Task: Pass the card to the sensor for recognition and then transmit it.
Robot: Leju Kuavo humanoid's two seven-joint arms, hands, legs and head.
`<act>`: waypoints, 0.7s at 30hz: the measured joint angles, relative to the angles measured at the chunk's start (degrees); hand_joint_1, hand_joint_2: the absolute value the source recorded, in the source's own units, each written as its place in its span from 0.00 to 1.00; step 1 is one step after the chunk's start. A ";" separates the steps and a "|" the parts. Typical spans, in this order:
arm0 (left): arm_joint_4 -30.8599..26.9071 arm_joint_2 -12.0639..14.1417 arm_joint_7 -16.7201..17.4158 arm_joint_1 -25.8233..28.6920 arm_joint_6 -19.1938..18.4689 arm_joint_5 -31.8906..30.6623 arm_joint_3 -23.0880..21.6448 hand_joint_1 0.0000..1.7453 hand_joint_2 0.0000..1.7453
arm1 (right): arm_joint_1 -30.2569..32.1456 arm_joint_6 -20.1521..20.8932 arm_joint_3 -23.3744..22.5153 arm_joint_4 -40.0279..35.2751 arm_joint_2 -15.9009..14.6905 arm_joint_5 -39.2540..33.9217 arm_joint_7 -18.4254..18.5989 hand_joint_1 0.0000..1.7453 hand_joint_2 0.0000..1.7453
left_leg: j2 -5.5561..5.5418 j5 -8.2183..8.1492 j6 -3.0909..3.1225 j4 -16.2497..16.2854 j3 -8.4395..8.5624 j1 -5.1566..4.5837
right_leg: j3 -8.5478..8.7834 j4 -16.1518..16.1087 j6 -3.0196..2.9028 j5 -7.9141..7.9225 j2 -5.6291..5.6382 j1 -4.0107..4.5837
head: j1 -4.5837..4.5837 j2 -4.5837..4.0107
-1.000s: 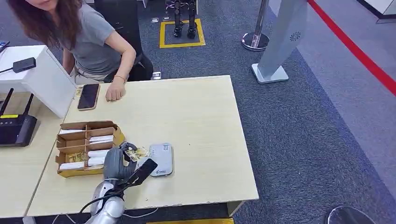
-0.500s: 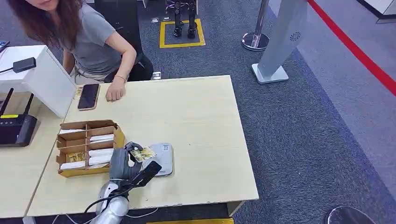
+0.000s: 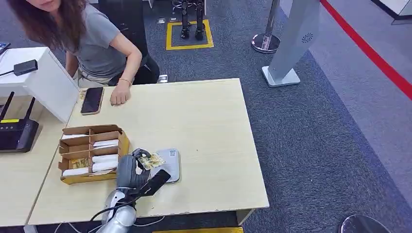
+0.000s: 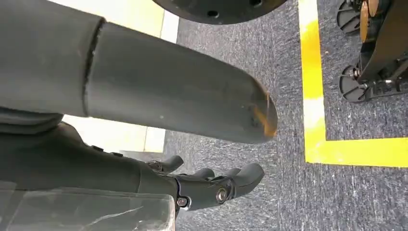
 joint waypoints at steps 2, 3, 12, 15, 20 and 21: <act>0.00 0.02 0.04 -0.01 -0.02 -0.13 -0.04 1.00 1.00 | -0.07 0.11 0.04 0.00 0.00 0.20 0.00 0.00 0.00 | 0.00 0.00 0.00 0.00 0.00 0.00 | 0.00 0.00 0.00 0.00 0.00 0.00 | 0.00 0.00; 0.02 0.04 0.07 -0.01 -0.02 -0.13 -0.04 1.00 1.00 | -0.10 0.09 0.09 0.00 0.00 0.37 0.00 0.00 0.00 | 0.00 0.00 0.00 0.00 0.00 0.00 | 0.00 0.00 0.00 0.00 0.00 0.00 | 0.00 0.00; 1.83 0.04 0.98 -0.31 -1.00 0.66 -0.09 1.00 1.00 | -0.38 0.15 0.15 0.00 0.00 0.59 0.37 0.00 0.00 | 0.00 0.00 0.00 0.00 0.00 0.00 | 0.00 0.00 0.00 0.00 0.01 0.00 | 0.00 0.00; 2.38 0.04 0.98 -0.32 -1.07 0.72 -0.09 1.00 1.00 | -0.44 0.15 0.15 0.00 0.00 0.59 0.42 0.00 0.00 | 0.00 0.00 0.00 0.00 0.00 0.00 | 0.00 0.00 0.00 0.00 0.00 0.00 | 0.00 0.00; 2.78 0.04 0.98 -0.33 -1.07 0.74 -0.09 1.00 1.00 | -0.44 0.15 0.15 0.00 0.00 0.59 0.42 0.00 0.00 | 0.00 0.00 0.00 0.00 0.00 0.00 | 0.00 0.00 0.00 0.00 0.00 0.00 | 0.00 0.00; 2.84 0.04 0.98 -0.34 -1.07 0.72 -0.09 1.00 1.00 | -0.44 0.15 0.15 0.00 0.00 0.59 0.42 0.00 0.00 | 0.00 0.00 0.00 0.00 0.00 0.00 | 0.00 0.00 0.00 0.00 0.00 0.00 | 0.00 0.00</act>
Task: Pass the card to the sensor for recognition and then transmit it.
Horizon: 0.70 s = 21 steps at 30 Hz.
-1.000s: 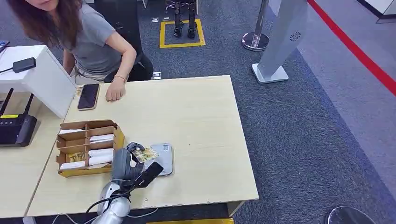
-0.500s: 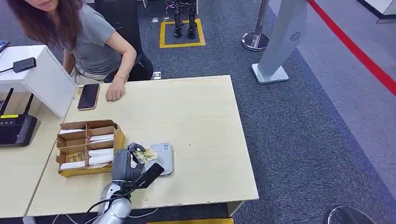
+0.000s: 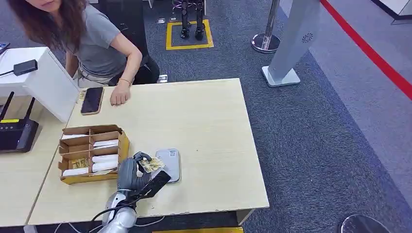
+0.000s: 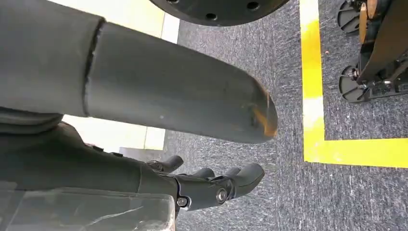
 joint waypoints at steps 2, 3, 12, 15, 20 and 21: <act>0.17 0.00 0.00 0.00 0.00 0.02 0.00 1.00 1.00 | -0.01 0.00 0.00 0.00 0.00 0.00 0.00 0.00 0.00 | 0.00 0.00 0.00 0.00 0.00 0.00 | 0.00 0.00 0.00 0.00 0.00 0.00 | 0.00 0.00; 0.24 0.00 0.00 -0.01 0.00 0.02 0.00 1.00 1.00 | -0.01 0.00 0.00 0.00 0.00 0.00 0.00 0.00 0.00 | 0.00 0.00 0.00 0.00 0.00 0.00 | 0.00 0.00 0.00 0.00 0.00 0.00 | 0.00 0.00; 1.35 -0.13 -1.40 -0.26 0.02 0.72 0.00 1.00 1.00 | -0.07 0.24 0.04 0.02 0.00 0.00 -0.04 0.00 0.00 | 0.00 0.00 0.00 0.00 0.00 0.00 | 0.00 0.00 0.00 0.00 0.00 0.00 | 0.00 0.00; 1.79 -0.35 -2.32 -0.33 0.18 0.90 -0.04 1.00 1.00 | -0.13 0.26 0.13 0.02 0.00 0.02 -0.09 0.00 0.00 | 0.00 0.00 0.00 0.00 0.00 0.00 | 0.00 0.00 0.00 0.00 0.00 0.00 | 0.00 0.00; 1.86 -0.59 -3.78 -0.33 1.31 1.42 -0.57 1.00 1.00 | -0.20 0.28 0.52 0.07 0.00 0.04 -0.46 0.00 0.00 | 0.00 0.00 0.00 0.00 0.00 0.00 | 0.00 0.00 0.00 0.00 0.00 0.00 | 0.00 0.00; 1.86 -0.59 -4.09 -0.34 1.51 1.55 -0.68 1.00 1.00 | -0.20 0.31 0.61 0.09 0.00 0.04 -0.50 0.00 0.00 | 0.00 0.00 0.00 0.00 0.00 0.00 | 0.00 0.00 0.00 0.00 0.00 0.00 | 0.00 0.00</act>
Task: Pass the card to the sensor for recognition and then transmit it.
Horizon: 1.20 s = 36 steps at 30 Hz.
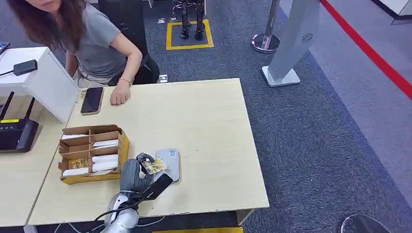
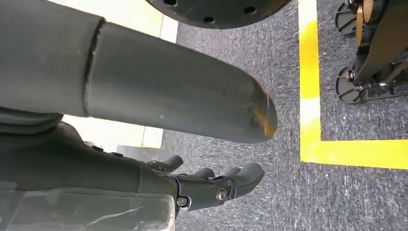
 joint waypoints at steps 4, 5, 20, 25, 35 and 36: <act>0.00 0.00 -0.28 0.01 0.50 -0.02 -0.31 1.00 1.00 | -0.03 0.59 0.28 0.02 0.00 0.00 -0.20 0.00 0.00 | 0.00 0.00 0.00 0.00 0.00 0.00 | 0.00 0.00 0.00 0.00 0.00 0.00 | 0.00 0.00; -0.02 0.00 -0.33 0.01 0.57 -0.02 -0.37 1.00 1.00 | -0.04 0.66 0.33 0.02 0.00 0.00 -0.20 0.00 0.00 | 0.00 0.00 0.00 0.00 0.00 0.00 | 0.00 0.00 0.00 0.00 0.00 0.00 | 0.00 0.00; -0.02 0.00 0.00 -0.48 1.46 -2.03 -3.08 1.00 1.00 | -0.19 0.90 0.68 0.39 0.00 0.13 -0.15 0.00 0.00 | 0.00 0.00 0.00 0.00 0.00 0.00 | 0.00 0.00 0.00 0.00 0.00 0.00 | 0.00 0.00; 0.59 -0.42 -0.09 -1.21 2.34 -2.76 -4.09 1.00 1.00 | -0.52 0.92 0.85 0.39 0.00 0.20 -0.11 0.00 0.00 | 0.00 0.00 0.00 0.00 0.00 0.00 | 0.00 0.00 0.00 0.00 0.00 0.00 | 0.00 0.00; 1.66 -0.55 1.31 -1.81 2.14 -2.73 -4.39 1.00 1.00 | -0.71 0.92 0.90 0.39 0.00 0.24 -0.07 0.00 0.00 | 0.00 0.00 0.00 0.00 0.00 0.00 | 0.00 0.00 0.00 0.00 0.00 0.00 | 0.00 0.00; 1.75 -0.55 1.38 -1.85 2.10 -2.67 -4.39 1.00 1.00 | -0.73 0.92 0.90 0.39 0.00 0.24 -0.07 0.00 0.00 | 0.00 0.00 0.00 0.00 0.00 0.00 | 0.00 0.00 0.00 0.00 0.00 0.00 | 0.00 0.00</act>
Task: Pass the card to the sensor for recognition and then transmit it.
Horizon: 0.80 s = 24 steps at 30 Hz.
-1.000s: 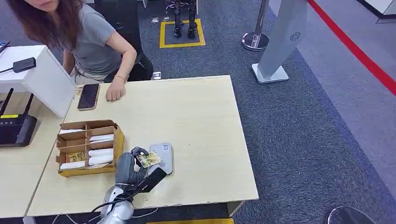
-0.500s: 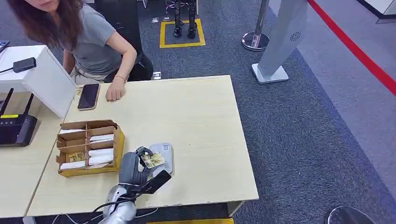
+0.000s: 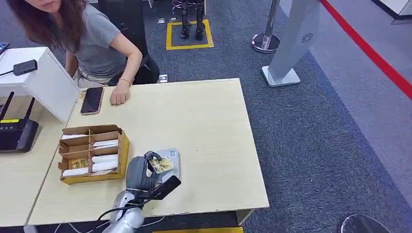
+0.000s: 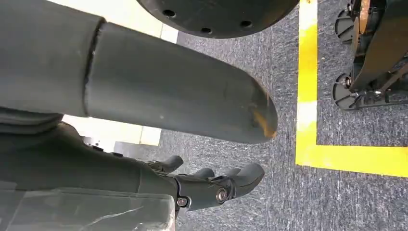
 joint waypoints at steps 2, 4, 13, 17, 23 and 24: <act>0.28 0.00 0.42 -0.10 -0.33 0.02 0.00 1.00 1.00 | -0.02 0.00 0.02 0.00 0.00 0.00 0.00 0.00 0.00 | 0.00 0.00 0.00 0.00 0.00 0.00 | 0.00 0.00 0.00 0.00 0.00 0.00 | 0.00 0.00; 0.63 0.00 0.98 -0.20 -0.79 -0.02 0.00 1.00 1.00 | -0.03 -0.02 0.02 0.00 0.00 0.00 -0.02 0.00 0.00 | 0.00 0.00 0.00 0.00 0.00 0.00 | 0.00 0.00 0.00 0.00 0.00 0.00 | 0.00 0.00; 1.99 -0.07 2.16 -0.69 -1.29 -0.15 -0.02 1.00 1.00 | -0.09 -0.04 0.15 0.00 0.00 0.00 -0.02 0.00 0.00 | 0.00 0.00 0.00 0.00 0.00 0.00 | 0.00 0.00 0.00 0.00 0.00 0.00 | 0.00 0.00; 2.14 -0.22 2.16 -0.86 -1.20 -0.18 -0.02 1.00 1.00 | -0.12 -0.07 0.20 0.00 0.00 0.00 -0.02 0.00 0.00 | 0.00 0.00 0.00 0.00 0.00 0.00 | 0.00 0.00 0.00 0.00 0.00 0.00 | 0.00 0.00; 2.14 -0.26 1.94 -1.11 -1.18 0.09 -0.02 1.00 1.00 | -0.21 -0.02 0.28 0.00 0.00 -0.13 -0.04 0.00 0.00 | 0.00 0.00 0.00 0.00 0.00 0.00 | 0.00 0.00 0.00 0.00 0.00 0.00 | 0.00 0.00; 2.14 -0.26 1.86 -1.13 -1.16 0.09 -0.02 1.00 1.00 | -0.25 -0.02 0.28 0.00 -0.02 -0.13 -0.07 0.00 0.00 | 0.00 0.00 0.00 0.00 0.00 0.00 | 0.00 0.00 0.00 0.00 0.00 0.00 | 0.00 0.00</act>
